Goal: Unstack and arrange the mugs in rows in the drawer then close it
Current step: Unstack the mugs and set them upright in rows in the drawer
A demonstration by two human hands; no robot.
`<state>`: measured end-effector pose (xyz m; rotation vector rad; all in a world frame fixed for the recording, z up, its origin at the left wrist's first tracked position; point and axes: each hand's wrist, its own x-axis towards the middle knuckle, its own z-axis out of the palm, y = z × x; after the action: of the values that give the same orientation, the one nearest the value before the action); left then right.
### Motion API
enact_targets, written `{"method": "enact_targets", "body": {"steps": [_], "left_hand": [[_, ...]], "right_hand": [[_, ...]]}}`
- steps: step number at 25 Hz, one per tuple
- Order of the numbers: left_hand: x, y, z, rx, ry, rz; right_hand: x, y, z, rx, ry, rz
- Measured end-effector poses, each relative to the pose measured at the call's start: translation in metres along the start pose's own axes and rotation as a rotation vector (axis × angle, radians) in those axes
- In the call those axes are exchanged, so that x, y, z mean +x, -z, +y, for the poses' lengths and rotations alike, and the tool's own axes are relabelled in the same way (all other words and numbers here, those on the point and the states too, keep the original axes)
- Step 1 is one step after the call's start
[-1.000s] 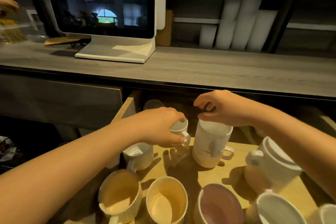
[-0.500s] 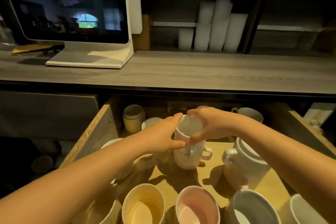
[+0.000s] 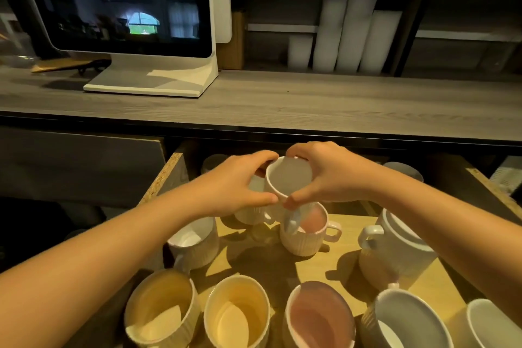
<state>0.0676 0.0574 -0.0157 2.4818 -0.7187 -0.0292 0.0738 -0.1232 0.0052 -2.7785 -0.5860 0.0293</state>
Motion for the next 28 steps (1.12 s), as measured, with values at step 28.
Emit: {"method": "enact_targets", "body": {"steps": [28], "left_hand": [[-0.036,-0.025,-0.057,0.279,0.163,-0.344]], "right_hand": [[0.014,-0.099,-0.040,-0.052,0.014,-0.237]]}}
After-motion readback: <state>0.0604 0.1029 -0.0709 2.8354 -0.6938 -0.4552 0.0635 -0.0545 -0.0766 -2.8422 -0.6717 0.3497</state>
